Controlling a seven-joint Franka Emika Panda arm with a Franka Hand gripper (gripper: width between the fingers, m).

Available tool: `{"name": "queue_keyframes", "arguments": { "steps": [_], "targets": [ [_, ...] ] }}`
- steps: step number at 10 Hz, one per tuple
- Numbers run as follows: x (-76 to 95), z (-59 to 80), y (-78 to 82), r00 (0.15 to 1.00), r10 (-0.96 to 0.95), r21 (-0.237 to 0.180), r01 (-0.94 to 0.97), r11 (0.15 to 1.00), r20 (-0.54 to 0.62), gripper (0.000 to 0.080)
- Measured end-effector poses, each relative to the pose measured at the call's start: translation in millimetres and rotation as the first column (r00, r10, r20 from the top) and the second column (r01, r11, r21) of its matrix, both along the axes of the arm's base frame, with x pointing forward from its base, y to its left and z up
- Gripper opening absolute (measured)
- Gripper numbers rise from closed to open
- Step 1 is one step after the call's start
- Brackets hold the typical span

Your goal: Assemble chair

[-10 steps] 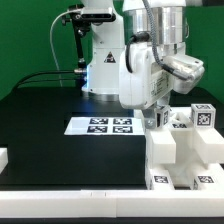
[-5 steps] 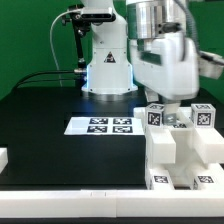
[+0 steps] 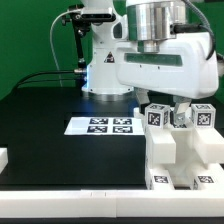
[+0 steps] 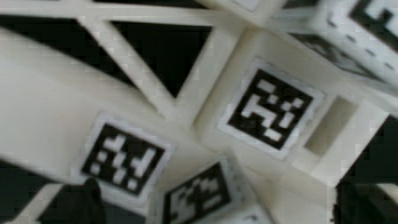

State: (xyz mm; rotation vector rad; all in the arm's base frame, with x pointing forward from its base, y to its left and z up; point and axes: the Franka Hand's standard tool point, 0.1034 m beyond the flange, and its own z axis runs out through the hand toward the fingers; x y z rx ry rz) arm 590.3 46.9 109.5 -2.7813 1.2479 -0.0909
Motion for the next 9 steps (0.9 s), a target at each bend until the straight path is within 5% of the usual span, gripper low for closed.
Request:
{"name": "queue_keyframes", "arguments": {
  "steps": [1,4,7,9],
  "targets": [
    [1.2,0.3,-2.1,1.000,0.024,-0.002,-0.024,1.000,0.007,0.0649],
    [0.9,-0.3,-1.9,1.000,-0.011,0.000,0.011,1.000,0.004,0.0268],
    [3.1,-0.9,-2.9,0.953,-0.303,0.023,0.303,0.953,-0.021,0.0270],
    [2.7,-1.1,-5.4,0.844,-0.534,0.035,0.535,0.844,-0.047,0.0270]
  ]
}}
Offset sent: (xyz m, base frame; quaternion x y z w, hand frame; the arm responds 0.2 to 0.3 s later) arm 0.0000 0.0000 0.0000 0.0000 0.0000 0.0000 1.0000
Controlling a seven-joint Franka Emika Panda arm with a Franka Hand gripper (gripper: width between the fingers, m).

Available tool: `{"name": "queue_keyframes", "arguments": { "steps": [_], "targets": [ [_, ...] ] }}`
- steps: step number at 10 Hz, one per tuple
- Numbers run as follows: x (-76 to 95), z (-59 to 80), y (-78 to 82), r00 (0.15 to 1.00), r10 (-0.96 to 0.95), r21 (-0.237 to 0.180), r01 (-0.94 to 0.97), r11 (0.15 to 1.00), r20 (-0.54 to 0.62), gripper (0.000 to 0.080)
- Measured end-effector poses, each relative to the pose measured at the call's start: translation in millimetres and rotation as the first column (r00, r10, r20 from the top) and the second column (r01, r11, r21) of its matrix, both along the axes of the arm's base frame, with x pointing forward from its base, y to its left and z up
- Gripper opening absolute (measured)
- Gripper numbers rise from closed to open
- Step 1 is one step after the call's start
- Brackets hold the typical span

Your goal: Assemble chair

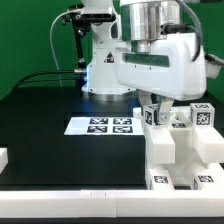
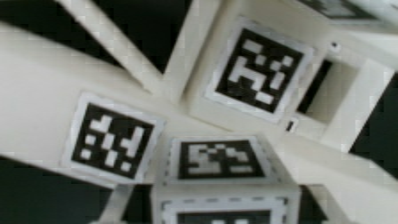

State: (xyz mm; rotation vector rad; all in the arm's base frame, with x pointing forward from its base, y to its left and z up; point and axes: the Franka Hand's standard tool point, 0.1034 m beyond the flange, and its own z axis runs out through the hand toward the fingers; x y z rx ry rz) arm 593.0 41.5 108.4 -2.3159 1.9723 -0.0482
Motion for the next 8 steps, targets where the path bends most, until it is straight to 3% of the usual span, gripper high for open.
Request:
{"name": "queue_keyframes", "arguments": {
  "steps": [3,8],
  "targets": [
    [-0.7,-0.5,0.7,0.958,-0.286,0.033,0.286,0.958,-0.022,0.0272],
    [-1.9,-2.0,3.2,0.934,-0.357,0.035,0.358,0.933,-0.032,0.0277]
  ]
}}
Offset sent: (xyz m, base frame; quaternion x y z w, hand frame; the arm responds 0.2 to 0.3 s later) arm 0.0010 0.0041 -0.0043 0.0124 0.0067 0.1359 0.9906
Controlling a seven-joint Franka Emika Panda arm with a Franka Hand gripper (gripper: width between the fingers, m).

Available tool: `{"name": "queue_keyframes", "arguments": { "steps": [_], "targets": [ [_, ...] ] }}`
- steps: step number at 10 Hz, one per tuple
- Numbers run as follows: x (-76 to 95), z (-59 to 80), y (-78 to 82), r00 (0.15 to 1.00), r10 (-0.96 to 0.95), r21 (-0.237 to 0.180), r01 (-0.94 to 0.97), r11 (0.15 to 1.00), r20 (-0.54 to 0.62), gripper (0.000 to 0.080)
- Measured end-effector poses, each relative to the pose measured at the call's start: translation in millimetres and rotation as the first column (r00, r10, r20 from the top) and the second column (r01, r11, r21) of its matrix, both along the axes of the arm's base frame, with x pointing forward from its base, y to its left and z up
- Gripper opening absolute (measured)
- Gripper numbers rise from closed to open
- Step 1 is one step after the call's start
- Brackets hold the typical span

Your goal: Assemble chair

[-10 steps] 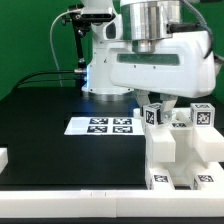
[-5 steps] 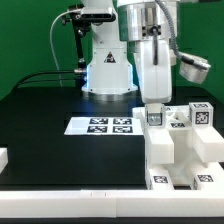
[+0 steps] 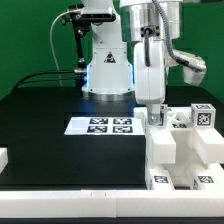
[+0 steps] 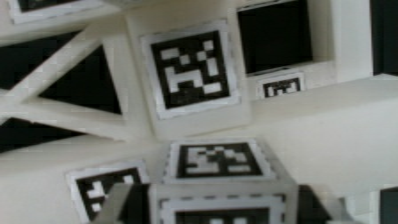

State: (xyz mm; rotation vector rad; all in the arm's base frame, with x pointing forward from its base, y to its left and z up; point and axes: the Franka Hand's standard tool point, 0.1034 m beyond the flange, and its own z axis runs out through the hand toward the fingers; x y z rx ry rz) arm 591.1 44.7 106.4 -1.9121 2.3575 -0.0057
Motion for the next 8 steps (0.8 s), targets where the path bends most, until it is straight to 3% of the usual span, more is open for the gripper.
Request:
{"name": "queue_keyframes", "arguments": {
  "steps": [1,2,3,6,8],
  "targets": [
    [0.0,-0.1,0.1,1.000,0.000,0.000,0.000,1.000,0.000,0.0475],
    [0.7,1.1,0.6,1.000,0.001,0.001,-0.001,1.000,0.004,0.0475],
    [2.8,7.4,1.7,1.000,0.008,0.006,-0.008,1.000,0.014,0.0615],
    [12.1,38.0,-2.9,0.998,0.021,0.029,-0.023,0.999,0.058,0.0648],
    [9.6,31.9,-1.9,0.999,0.024,0.024,-0.026,0.999,0.049,0.0649]
  ]
}}
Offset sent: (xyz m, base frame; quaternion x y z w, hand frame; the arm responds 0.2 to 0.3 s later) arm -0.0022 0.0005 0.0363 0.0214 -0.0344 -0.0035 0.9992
